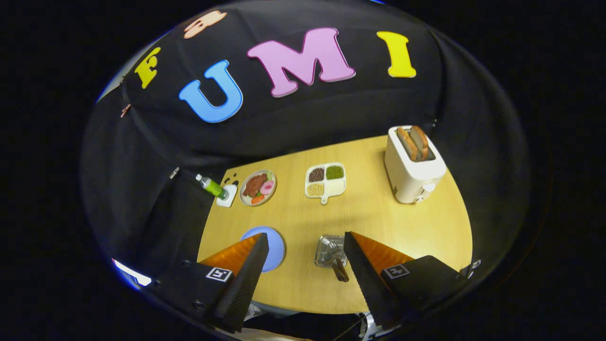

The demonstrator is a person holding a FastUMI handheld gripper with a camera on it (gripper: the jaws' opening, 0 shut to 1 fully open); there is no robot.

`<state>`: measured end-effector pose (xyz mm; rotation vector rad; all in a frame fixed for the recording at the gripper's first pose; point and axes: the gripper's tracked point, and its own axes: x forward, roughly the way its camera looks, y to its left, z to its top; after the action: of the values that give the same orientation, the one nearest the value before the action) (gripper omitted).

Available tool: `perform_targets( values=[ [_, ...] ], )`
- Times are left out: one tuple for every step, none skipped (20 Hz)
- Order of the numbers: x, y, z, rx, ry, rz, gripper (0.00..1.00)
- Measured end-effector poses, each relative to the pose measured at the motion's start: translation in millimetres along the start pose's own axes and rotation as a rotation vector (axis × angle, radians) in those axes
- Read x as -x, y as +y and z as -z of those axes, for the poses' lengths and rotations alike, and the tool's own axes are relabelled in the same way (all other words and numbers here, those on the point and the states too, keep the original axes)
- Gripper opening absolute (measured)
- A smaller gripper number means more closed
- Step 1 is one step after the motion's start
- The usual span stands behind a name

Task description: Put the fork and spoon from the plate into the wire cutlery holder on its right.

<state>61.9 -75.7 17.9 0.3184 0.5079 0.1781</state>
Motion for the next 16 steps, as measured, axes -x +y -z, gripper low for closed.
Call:
perform_targets(
  values=[
    [9,3,-11,0.012,-0.067,0.008,1.0],
    [20,6,-20,0.028,-0.127,0.009,0.99],
    [34,11,-30,0.042,-0.188,0.008,0.99],
    [47,18,-39,0.056,-0.252,-0.002,0.99],
    [60,22,-45,0.07,-0.31,-0.002,0.99],
    [76,23,-57,0.079,-0.398,0.009,0.99],
    [90,24,-66,0.104,-0.459,0.023,0.99],
    [100,20,-71,0.128,-0.521,0.057,0.99],
    [113,18,-75,0.148,-0.575,0.086,0.99],
    [125,20,-76,0.16,-0.616,0.101,0.99],
    [135,25,-74,0.178,-0.645,0.106,0.99],
    [139,26,-70,0.196,-0.662,0.11,0.99],
    [142,25,-69,0.203,-0.684,0.121,0.99],
    [140,28,-65,0.202,-0.691,0.117,0.99],
    [133,31,-62,0.199,-0.684,0.107,0.99],
    [124,28,-62,0.192,-0.67,0.106,0.99]
  ],
)
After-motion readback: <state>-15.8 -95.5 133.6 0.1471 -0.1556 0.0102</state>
